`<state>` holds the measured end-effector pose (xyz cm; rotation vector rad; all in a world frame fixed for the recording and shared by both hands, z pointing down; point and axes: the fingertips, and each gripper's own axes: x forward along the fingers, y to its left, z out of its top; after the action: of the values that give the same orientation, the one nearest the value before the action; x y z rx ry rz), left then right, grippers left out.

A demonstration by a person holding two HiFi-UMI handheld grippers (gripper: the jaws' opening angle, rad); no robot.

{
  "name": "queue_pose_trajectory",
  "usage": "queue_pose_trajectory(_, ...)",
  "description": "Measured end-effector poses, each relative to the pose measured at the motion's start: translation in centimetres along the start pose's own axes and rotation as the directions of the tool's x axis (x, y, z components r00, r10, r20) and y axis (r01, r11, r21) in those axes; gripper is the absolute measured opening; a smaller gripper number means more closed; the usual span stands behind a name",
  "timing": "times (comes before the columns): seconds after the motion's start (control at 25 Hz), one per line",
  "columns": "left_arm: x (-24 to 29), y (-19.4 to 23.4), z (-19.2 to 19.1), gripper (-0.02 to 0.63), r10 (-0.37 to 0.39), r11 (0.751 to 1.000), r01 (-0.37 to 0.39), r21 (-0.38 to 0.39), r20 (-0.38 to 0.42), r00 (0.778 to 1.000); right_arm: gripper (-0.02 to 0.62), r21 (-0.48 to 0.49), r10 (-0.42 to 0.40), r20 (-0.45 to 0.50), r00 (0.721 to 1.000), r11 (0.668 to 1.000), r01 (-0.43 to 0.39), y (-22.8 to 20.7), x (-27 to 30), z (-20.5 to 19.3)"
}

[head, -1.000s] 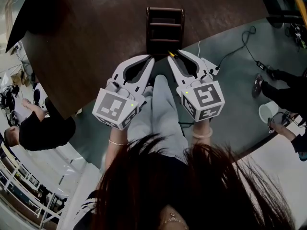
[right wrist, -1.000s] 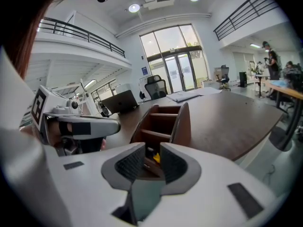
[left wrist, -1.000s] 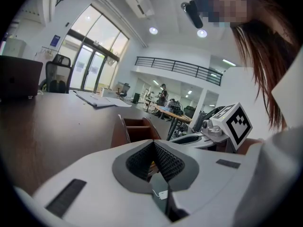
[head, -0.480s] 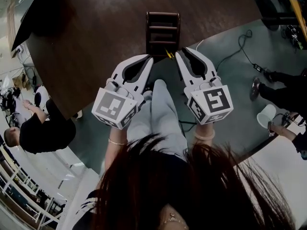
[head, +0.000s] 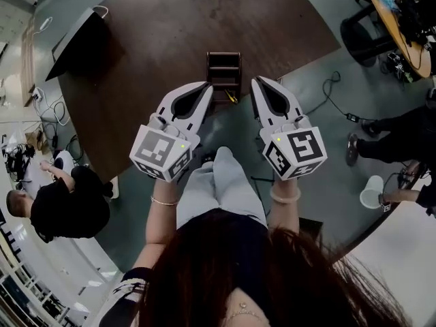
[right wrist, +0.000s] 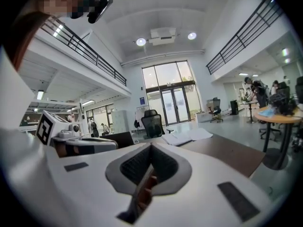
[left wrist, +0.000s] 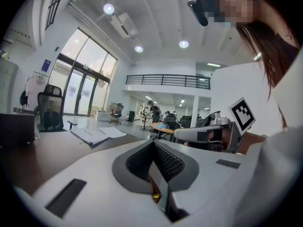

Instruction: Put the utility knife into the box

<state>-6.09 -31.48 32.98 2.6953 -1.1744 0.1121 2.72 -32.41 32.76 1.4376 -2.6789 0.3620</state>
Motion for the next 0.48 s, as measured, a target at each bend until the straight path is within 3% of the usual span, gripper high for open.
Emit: queue_pose_trajectory(0.48, -2.5, -2.3, 6.5, 0.002, -0.017, 0.998, 0.01, 0.063, 0.11, 0.994, 0.015, -0.096, 0.018, 0.028, 0.999, 0.995, -0.015, 2.8, -3.0, 4.1)
